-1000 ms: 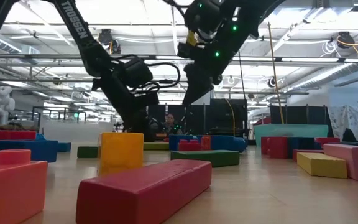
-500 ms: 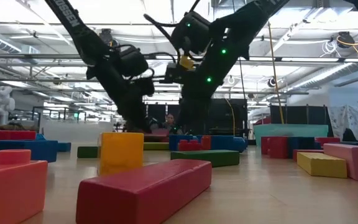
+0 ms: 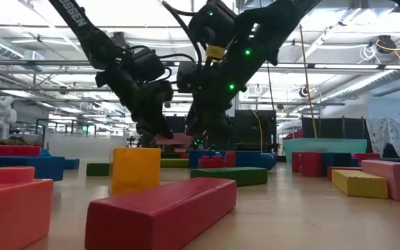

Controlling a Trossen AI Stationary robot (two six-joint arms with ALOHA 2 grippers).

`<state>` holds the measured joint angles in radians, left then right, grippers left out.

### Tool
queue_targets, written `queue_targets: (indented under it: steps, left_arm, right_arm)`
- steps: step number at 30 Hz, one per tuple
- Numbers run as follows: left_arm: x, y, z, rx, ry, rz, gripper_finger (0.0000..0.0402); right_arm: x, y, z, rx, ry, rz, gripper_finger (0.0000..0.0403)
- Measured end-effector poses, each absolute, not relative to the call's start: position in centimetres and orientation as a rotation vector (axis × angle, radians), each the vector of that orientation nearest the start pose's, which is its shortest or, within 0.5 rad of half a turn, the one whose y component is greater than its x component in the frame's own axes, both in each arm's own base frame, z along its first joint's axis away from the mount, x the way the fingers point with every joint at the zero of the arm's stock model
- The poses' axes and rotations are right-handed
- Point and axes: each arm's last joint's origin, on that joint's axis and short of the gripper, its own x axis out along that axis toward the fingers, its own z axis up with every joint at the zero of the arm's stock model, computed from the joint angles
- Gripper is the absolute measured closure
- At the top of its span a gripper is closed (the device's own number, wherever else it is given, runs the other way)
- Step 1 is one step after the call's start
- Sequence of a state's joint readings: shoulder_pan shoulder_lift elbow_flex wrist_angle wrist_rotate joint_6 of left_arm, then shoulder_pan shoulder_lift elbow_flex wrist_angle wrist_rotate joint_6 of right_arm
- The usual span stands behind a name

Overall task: Sort blocks by size
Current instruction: Put the pink block into the blue bin

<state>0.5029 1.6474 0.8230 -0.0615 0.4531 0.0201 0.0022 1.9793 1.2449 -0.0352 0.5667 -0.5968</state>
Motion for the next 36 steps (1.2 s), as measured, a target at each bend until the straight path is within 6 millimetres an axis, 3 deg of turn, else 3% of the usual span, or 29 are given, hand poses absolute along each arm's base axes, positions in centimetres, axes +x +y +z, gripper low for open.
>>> queue_targets:
  steps: [6, 11, 17, 25, 31, 36]
  left_arm:
    - [27.9, 13.7, 15.7, -0.449, 0.754, -0.015, 0.0293]
    - [28.2, 13.6, 16.0, -0.502, 0.708, -0.072, 0.0293]
    - [28.3, 13.6, 16.2, -0.510, 0.691, -0.101, 0.0293]
    - [28.3, 13.6, 16.3, -0.540, 0.679, -0.112, 0.0291]
    - [28.3, 13.6, 16.3, -0.528, 0.682, -0.112, 0.0197]
    - [28.2, 13.7, 16.2, -0.522, 0.686, -0.110, 0.0162]
  right_arm:
    - [41.5, -1.8, 16.4, -0.806, 0.885, -0.301, 0.0202]
    - [41.4, -2.1, 16.4, -0.801, 0.887, -0.308, 0.0204]
    - [41.4, -2.1, 16.4, -0.778, 0.883, -0.319, 0.0253]
    - [41.4, -2.1, 16.3, -0.784, 0.896, -0.317, 0.0354]
    - [40.8, -2.4, 16.5, -0.727, 0.930, -0.367, 0.0366]
    - [38.4, -4.0, 18.6, -0.550, 1.029, -0.450, 0.0366]
